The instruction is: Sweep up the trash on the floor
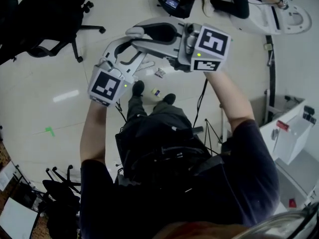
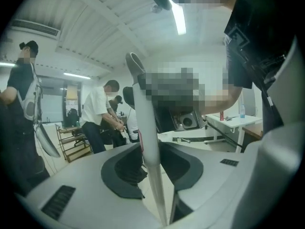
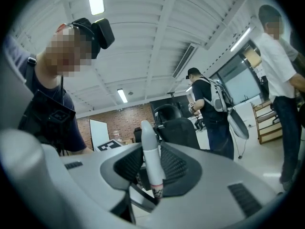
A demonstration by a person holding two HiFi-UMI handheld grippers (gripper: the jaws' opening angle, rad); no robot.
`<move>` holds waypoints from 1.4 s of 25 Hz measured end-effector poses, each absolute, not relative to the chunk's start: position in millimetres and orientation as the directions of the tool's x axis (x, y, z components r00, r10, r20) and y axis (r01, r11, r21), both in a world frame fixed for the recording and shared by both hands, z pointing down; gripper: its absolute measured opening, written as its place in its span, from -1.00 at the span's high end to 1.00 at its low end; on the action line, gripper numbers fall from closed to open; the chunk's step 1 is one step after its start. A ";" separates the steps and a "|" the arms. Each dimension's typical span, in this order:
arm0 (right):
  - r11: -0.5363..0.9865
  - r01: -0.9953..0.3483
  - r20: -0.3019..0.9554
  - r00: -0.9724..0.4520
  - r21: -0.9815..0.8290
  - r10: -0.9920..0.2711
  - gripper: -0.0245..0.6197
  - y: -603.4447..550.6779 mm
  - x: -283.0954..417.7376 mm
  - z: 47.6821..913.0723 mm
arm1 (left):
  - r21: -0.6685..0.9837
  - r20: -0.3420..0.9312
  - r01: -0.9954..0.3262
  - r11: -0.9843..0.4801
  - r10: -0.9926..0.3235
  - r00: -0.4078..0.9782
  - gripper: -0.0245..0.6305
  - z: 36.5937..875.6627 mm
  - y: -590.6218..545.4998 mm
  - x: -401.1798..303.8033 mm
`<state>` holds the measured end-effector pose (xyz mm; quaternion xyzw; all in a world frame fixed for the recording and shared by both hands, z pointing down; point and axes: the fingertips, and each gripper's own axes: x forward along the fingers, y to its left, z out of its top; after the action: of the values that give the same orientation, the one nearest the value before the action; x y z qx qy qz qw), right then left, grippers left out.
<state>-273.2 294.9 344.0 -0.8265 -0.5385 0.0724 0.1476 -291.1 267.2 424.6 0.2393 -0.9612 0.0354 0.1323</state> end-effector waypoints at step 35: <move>-0.412 0.829 0.335 0.538 -0.379 0.774 0.47 327.7 -261.5 527.6 | 0.224 0.499 -0.309 0.924 -0.381 -0.778 0.59 619.7 300.1 -300.2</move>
<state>-261.5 327.7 527.6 -0.8385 -0.4777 -0.0533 0.2565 -300.2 300.1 619.7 0.1834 -0.9407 -0.0649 0.2779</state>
